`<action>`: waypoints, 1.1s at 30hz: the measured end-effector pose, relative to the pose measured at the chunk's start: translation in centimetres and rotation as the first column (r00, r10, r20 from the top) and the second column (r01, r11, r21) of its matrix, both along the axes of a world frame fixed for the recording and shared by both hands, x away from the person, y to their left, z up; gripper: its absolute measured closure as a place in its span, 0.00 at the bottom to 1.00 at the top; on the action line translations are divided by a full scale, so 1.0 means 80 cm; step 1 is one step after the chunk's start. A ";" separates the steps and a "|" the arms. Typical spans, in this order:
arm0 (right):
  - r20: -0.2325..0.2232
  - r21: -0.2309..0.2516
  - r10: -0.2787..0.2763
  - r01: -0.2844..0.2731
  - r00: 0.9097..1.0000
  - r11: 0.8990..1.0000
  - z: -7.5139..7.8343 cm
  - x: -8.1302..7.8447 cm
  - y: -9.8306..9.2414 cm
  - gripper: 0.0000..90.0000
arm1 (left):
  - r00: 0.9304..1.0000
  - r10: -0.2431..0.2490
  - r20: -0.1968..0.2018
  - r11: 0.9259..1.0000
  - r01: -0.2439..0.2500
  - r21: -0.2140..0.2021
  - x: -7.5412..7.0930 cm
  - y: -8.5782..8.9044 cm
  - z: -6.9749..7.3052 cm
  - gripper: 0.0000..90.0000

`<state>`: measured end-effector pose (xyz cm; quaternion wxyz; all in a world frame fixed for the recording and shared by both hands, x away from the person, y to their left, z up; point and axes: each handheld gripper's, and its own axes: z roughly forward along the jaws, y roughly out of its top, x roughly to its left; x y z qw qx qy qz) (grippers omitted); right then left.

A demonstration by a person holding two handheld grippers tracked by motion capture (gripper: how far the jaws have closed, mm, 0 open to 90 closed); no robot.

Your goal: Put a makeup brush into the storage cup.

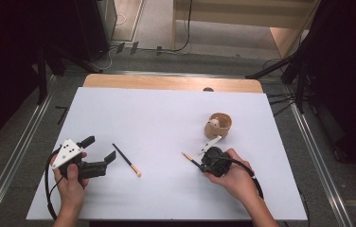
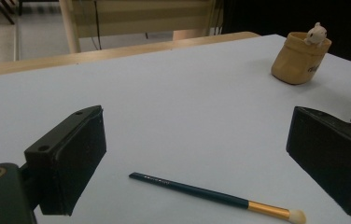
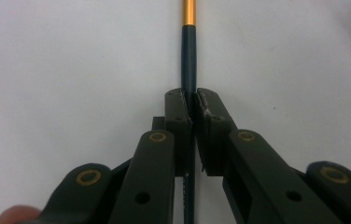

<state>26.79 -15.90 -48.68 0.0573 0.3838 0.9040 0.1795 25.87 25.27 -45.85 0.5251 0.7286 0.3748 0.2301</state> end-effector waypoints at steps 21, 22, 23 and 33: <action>0.263 0.285 -0.172 0.094 0.949 0.954 0.044 -0.020 -0.036 0.95 | 0.995 -0.101 0.008 0.995 0.101 -0.024 0.010 -0.065 0.016 0.06; 0.274 0.303 -0.182 0.095 0.944 0.948 0.046 -0.022 -0.037 0.95 | 0.994 -0.108 0.009 0.994 0.108 -0.024 0.012 -0.070 0.017 0.06; 0.285 0.322 -0.192 0.095 0.939 0.942 0.047 -0.023 -0.038 0.95 | 0.994 -0.112 0.010 0.993 0.112 -0.026 0.013 -0.075 0.018 0.06; 0.360 0.452 -0.273 0.089 0.892 0.888 0.055 -0.031 -0.047 0.95 | 0.988 -0.152 0.014 0.987 0.152 -0.048 0.020 -0.100 0.022 0.07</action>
